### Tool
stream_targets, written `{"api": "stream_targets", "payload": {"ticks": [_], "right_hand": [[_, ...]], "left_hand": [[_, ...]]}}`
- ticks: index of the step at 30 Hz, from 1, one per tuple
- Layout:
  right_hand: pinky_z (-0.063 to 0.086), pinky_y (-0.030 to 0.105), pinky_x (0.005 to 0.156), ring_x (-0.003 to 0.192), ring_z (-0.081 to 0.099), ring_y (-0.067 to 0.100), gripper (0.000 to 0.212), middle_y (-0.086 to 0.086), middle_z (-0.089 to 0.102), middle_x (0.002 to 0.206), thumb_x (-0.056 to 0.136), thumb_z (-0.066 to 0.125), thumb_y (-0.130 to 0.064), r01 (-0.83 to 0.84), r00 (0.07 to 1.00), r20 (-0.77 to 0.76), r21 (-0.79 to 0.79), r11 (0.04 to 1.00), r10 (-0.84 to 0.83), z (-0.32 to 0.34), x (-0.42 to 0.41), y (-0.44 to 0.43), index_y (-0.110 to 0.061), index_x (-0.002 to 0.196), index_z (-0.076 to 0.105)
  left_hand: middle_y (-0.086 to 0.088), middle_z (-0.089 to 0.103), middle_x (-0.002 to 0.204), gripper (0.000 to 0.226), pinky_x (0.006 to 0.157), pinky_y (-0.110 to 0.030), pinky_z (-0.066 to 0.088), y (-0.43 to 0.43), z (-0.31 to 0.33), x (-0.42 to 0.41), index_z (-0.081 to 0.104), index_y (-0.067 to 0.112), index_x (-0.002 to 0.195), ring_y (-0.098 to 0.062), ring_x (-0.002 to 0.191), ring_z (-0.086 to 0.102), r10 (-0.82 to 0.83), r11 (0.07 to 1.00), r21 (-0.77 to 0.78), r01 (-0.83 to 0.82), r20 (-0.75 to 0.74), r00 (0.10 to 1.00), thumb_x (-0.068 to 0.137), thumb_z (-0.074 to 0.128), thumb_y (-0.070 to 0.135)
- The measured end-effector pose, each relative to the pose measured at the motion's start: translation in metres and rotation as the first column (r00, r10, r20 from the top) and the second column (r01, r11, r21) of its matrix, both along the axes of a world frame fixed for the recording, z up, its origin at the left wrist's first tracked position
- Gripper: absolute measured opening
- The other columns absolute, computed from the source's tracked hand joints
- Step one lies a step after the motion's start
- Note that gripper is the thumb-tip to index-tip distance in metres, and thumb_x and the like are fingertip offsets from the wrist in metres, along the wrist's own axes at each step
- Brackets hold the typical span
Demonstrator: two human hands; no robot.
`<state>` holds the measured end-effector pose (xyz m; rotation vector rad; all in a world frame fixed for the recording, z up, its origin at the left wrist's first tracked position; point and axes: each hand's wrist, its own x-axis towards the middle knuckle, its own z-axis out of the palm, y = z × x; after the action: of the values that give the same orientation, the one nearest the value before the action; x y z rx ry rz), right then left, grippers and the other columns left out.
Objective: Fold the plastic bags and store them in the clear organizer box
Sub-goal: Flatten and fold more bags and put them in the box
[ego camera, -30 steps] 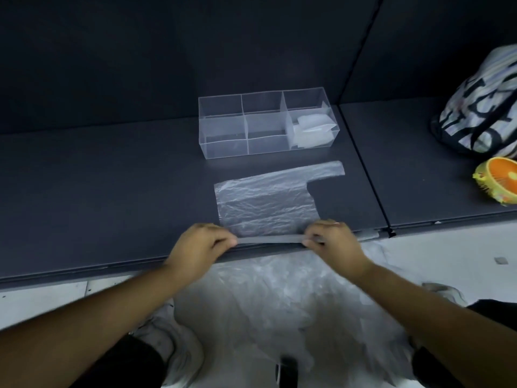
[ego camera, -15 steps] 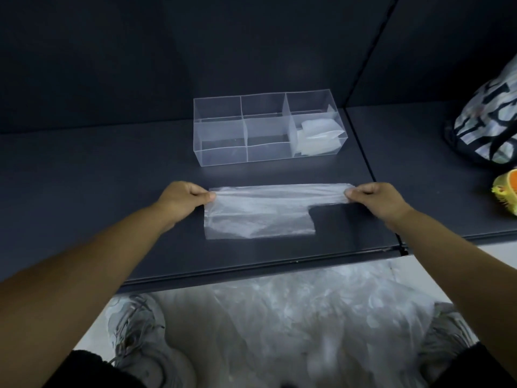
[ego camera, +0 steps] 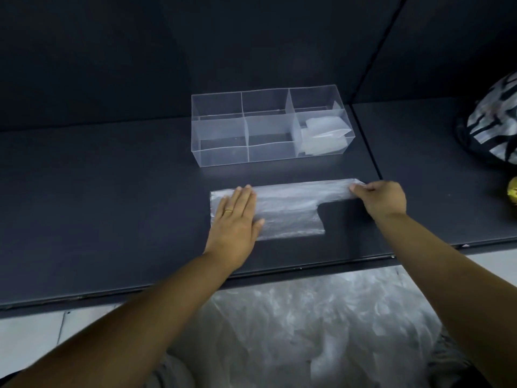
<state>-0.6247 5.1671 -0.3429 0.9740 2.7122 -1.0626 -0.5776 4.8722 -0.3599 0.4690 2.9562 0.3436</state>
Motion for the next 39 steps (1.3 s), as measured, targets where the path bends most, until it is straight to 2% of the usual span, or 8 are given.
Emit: {"api": "stream_targets", "payload": {"ticks": [4,7,10,13,20,24,30,39], "right_hand": [[0.042,0.035,0.077,0.101,0.056,0.036,0.019,0.015,0.06,0.108,0.085,0.066,-0.02,0.144,0.971,-0.216,0.197,0.97,-0.1,0.01,0.004,-0.025,-0.009,0.1,0.064],[0.038,0.036,0.097,0.111,0.052,0.033,0.03,0.017,0.054,0.12,0.085,0.056,-0.006,-0.148,0.873,-0.418,0.266,0.952,0.253,0.013,0.017,-0.091,-0.008,0.115,0.062],[0.018,0.033,0.118,0.139,0.031,0.025,0.043,0.012,0.04,0.148,0.098,0.045,-0.018,-0.672,0.664,-0.284,0.179,0.718,0.692,-0.004,0.038,-0.166,-0.008,0.139,0.045],[-0.009,0.033,0.119,0.148,-0.002,0.014,0.058,0.001,0.008,0.161,0.102,0.024,-0.043,-0.756,0.611,-0.014,0.286,0.588,0.792,-0.029,0.038,-0.172,-0.017,0.153,0.014],[-0.015,0.041,0.115,0.148,-0.009,0.017,0.07,0.001,-0.006,0.162,0.095,0.017,-0.058,-0.638,0.751,0.233,0.494,0.59,0.618,-0.038,0.011,-0.046,-0.023,0.153,0.0],[0.002,0.05,0.116,0.144,0.018,0.031,0.065,0.015,0.02,0.157,0.096,0.042,-0.046,-0.449,0.858,0.1,0.622,0.642,0.504,-0.014,0.018,-0.025,-0.012,0.149,0.026],[0.04,0.036,0.083,0.101,0.054,0.026,0.038,0.002,0.058,0.113,0.079,0.075,-0.026,-0.716,0.59,-0.018,0.451,0.533,0.807,0.002,0.079,-0.055,-0.018,0.114,0.063],[0.04,0.035,0.082,0.09,0.051,0.026,0.012,0.004,0.056,0.092,0.089,0.057,-0.006,-0.645,0.727,-0.059,0.283,0.71,0.684,0.003,0.072,-0.07,-0.012,0.08,0.062]], "left_hand": [[-0.001,-0.018,0.158,0.074,0.117,-0.036,-0.015,-0.008,-0.023,0.005,-0.019,0.022,0.145,-0.023,0.145,-0.019,0.053,0.989,-0.137,-0.052,0.0,0.999,0.087,-0.004,0.065],[0.0,-0.021,0.155,0.074,0.117,-0.039,-0.014,-0.006,-0.025,0.005,-0.02,0.024,0.145,-0.026,0.145,-0.018,0.071,0.986,-0.149,-0.074,-0.028,0.997,0.086,-0.004,0.066],[-0.003,-0.021,0.157,0.07,0.116,-0.039,-0.018,-0.005,-0.026,0.004,-0.022,0.021,0.146,-0.027,0.144,-0.022,0.072,0.984,-0.163,-0.074,-0.024,0.997,0.096,0.014,0.055],[-0.006,-0.018,0.159,0.069,0.116,-0.038,-0.018,-0.007,-0.025,0.004,-0.02,0.02,0.147,-0.027,0.144,-0.021,0.064,0.988,-0.14,-0.068,-0.032,0.997,0.097,0.016,0.05],[-0.009,-0.004,0.16,0.083,0.117,-0.04,-0.012,-0.007,-0.023,0.004,0.0,0.019,0.152,-0.029,0.147,-0.009,0.059,0.99,-0.129,-0.065,-0.051,0.997,0.086,0.001,0.069],[-0.007,-0.012,0.16,0.083,0.116,-0.039,-0.017,-0.006,-0.021,0.004,-0.009,0.022,0.151,-0.027,0.145,-0.017,0.067,0.989,-0.133,-0.068,-0.012,0.998,0.084,-0.001,0.07],[-0.007,0.006,0.16,0.077,0.117,-0.036,-0.015,-0.002,-0.004,0.009,0.012,0.011,0.152,-0.018,0.146,-0.009,-0.043,0.999,-0.017,0.042,-0.086,0.995,0.094,0.035,0.058],[0.005,0.007,0.16,0.072,0.115,-0.023,-0.012,0.02,-0.007,0.025,0.014,0.016,0.153,-0.009,0.147,0.0,-0.122,0.987,0.105,0.121,0.005,0.992,0.096,0.039,0.053]]}}
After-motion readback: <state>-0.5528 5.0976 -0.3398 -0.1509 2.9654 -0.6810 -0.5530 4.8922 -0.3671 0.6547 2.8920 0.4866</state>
